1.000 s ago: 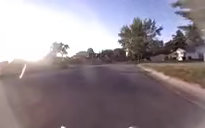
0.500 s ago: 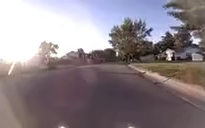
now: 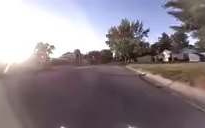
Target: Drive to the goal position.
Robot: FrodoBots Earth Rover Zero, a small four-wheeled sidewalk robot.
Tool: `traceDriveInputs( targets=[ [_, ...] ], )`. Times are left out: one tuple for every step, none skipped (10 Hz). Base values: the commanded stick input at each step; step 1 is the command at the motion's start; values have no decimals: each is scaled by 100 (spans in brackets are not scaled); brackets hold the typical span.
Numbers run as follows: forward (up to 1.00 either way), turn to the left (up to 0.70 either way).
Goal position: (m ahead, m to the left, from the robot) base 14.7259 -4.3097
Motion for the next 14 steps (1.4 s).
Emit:
traceDriveInputs(
  targets=[
    [100,0],
    [100,0],
    [100,0],
    [100,0],
    [100,0],
    [100,0],
    [100,0],
    [100,0],
    [100,0],
    [100,0],
    [100,0],
    [100,0],
    [100,0],
    [100,0]
  ],
)
